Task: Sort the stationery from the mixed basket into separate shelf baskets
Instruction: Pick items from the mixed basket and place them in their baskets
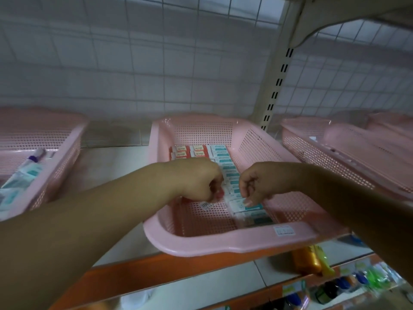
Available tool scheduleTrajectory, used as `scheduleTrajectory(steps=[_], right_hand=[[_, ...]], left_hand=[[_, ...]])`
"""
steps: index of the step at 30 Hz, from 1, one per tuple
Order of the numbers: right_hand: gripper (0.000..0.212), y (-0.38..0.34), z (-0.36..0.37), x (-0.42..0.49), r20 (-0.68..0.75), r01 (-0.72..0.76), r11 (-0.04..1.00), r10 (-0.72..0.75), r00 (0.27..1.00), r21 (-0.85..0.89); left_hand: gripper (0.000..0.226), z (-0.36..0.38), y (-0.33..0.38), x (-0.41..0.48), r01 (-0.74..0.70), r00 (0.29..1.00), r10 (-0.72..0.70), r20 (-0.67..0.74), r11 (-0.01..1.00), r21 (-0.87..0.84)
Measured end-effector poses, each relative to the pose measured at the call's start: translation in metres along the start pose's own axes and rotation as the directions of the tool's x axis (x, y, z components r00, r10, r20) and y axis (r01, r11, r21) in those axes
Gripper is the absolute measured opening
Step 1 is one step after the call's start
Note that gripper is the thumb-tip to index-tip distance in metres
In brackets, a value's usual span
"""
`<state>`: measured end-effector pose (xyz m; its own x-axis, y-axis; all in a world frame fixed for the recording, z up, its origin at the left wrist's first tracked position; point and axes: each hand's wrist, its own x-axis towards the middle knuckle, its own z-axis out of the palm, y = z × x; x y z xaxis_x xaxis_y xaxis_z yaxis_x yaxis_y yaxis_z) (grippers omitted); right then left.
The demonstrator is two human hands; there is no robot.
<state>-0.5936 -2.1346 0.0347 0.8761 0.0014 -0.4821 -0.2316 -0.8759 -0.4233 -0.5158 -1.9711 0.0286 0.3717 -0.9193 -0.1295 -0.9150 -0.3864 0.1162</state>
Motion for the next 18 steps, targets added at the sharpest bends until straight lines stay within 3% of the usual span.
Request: scheduleTrajectory(steps=[6, 10, 14, 18], right_hand=[[0.015, -0.001, 0.000, -0.003, -0.019, 0.001, 1.000, -0.001, 1.000, 0.001], [0.015, -0.011, -0.005, -0.007, -0.209, 0.044, 0.999, -0.042, 0.977, 0.007], [0.027, -0.037, -0.014, -0.006, -0.434, 0.040, 0.960, -0.162, 0.886, -0.277], [0.044, -0.072, -0.022, 0.010, -0.459, 0.066, 0.894, -0.289, 0.840, -0.442]], left_hand=[[0.020, 0.001, -0.002, 0.003, 0.028, 0.999, -0.028, -0.028, 1.000, 0.000], [0.030, -0.011, -0.005, -0.002, 0.069, 0.975, -0.047, -0.217, 0.993, 0.094], [0.040, -0.036, -0.022, -0.020, 0.193, 0.896, -0.114, -0.429, 0.970, 0.145], [0.046, -0.046, -0.055, -0.060, 0.293, 0.869, -0.166, -0.466, 0.931, 0.215]])
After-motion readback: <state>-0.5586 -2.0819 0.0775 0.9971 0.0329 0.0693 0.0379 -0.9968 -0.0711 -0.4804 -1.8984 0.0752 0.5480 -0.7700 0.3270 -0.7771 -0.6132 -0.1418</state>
